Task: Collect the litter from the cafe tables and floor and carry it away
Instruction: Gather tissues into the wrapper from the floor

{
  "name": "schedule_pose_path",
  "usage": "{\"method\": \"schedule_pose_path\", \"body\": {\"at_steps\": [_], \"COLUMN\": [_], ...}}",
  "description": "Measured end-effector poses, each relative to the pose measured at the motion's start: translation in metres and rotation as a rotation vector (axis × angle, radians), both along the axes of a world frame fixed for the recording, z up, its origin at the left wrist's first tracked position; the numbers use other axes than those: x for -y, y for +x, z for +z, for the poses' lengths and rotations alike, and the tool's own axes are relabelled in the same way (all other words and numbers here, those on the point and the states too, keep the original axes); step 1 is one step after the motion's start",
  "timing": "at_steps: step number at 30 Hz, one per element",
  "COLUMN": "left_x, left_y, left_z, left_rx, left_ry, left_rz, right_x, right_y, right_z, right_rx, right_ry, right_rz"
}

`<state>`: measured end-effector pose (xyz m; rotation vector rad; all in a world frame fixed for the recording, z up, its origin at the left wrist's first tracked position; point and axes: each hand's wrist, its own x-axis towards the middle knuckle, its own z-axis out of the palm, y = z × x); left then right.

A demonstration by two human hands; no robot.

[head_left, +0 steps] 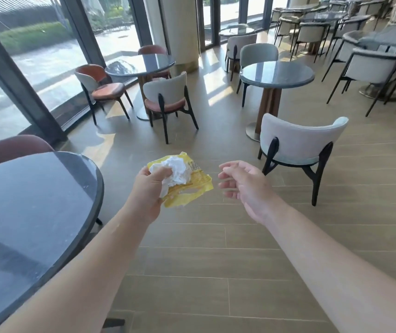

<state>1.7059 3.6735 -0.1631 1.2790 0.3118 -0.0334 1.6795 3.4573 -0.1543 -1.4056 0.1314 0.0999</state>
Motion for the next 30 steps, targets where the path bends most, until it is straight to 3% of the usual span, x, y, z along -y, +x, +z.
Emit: {"method": "schedule_pose_path", "body": {"at_steps": [10,23,30], "left_x": [-0.022,-0.095,-0.149], "left_y": [0.118,0.375,0.461], "left_z": [-0.017,-0.051,-0.045], "left_rx": [-0.001,-0.016,-0.013], "left_ry": [-0.014,-0.084,-0.132], "left_rz": [0.043,0.013,0.074], "right_x": [-0.021,-0.102,-0.152], "right_y": [0.124,0.368,0.466], "right_z": [-0.006,-0.018,-0.012], "right_rx": [-0.027,-0.065,-0.047], "right_ry": [0.061,-0.018,-0.036], "right_rz": [0.064,0.024,0.068]}}
